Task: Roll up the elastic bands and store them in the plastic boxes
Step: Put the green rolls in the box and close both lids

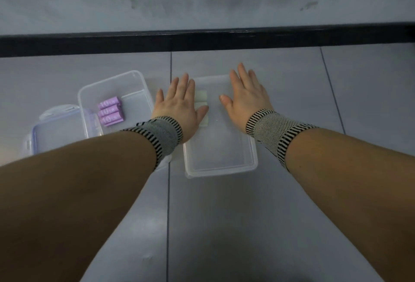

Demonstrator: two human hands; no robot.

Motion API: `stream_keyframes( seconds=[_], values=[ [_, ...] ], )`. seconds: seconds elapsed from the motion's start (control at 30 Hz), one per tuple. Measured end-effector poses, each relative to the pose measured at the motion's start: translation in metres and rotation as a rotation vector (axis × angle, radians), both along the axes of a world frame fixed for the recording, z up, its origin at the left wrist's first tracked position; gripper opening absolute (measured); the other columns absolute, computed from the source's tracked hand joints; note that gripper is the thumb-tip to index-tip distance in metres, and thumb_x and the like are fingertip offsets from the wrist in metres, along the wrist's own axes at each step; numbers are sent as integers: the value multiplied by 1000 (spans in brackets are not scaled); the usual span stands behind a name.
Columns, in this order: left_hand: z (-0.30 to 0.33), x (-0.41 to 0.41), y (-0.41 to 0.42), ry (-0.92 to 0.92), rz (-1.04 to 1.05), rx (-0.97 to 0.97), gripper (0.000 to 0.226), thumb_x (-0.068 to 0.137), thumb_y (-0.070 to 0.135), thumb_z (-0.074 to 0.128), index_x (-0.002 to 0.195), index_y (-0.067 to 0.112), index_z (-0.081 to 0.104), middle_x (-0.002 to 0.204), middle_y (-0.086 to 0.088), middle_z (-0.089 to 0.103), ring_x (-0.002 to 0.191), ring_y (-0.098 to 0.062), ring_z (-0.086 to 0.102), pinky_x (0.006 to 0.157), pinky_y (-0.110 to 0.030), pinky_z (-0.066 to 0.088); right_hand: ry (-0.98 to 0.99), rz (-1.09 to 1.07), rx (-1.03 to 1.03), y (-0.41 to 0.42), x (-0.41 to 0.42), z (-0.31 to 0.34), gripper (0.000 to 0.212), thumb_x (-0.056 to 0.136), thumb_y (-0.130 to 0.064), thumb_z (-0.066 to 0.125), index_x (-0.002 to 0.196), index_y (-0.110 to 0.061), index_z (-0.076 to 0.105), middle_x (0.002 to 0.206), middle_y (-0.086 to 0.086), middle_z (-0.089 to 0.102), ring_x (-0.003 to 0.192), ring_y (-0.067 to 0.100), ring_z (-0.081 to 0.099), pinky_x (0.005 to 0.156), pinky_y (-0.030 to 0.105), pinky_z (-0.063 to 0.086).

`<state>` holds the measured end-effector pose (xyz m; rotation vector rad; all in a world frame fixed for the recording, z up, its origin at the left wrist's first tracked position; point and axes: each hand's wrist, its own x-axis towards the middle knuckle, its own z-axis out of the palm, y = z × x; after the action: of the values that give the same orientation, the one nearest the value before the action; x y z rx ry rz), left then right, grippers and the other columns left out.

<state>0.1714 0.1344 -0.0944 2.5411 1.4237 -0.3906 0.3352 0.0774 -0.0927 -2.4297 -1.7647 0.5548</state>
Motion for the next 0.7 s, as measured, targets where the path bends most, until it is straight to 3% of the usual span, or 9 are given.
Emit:
stream_keyframes(
  seconds=[0.33, 0.57, 0.63, 0.7],
  values=[
    [-16, -2, -3, -17, -18, 19, 76, 92, 57, 13, 148, 12, -11, 156, -2, -23, 145, -20, -13, 118, -47, 0, 116, -26, 76, -3, -4, -19, 70, 99, -41, 38, 152, -13, 3, 160, -1, -13, 147, 16, 7, 115, 26, 11],
    [-18, -2, -3, -45, -4, 20, 76, 93, 57, 17, 149, 13, -11, 156, -1, -22, 145, -19, -12, 118, -46, 0, 115, -28, 83, -2, -4, -22, 70, 98, -41, 38, 152, -14, 3, 160, -3, -13, 145, 19, 14, 115, 28, 17],
    [-16, -3, -2, -89, -2, 8, 74, 94, 55, 20, 149, 14, -7, 157, -1, -19, 145, -19, -10, 118, -45, 2, 131, -32, 92, -2, -2, -22, 68, 98, -41, 39, 152, -15, 7, 160, -5, -10, 145, 18, 16, 114, 29, 19],
    [-13, -3, 2, -245, 71, -26, 67, 97, 48, 29, 150, 17, 3, 158, -1, -11, 146, -21, 1, 118, -41, 10, 176, -73, 139, -1, 1, -21, 63, 99, -39, 40, 151, -17, 14, 160, -3, -1, 144, 16, 20, 113, 28, 21]
  ],
)
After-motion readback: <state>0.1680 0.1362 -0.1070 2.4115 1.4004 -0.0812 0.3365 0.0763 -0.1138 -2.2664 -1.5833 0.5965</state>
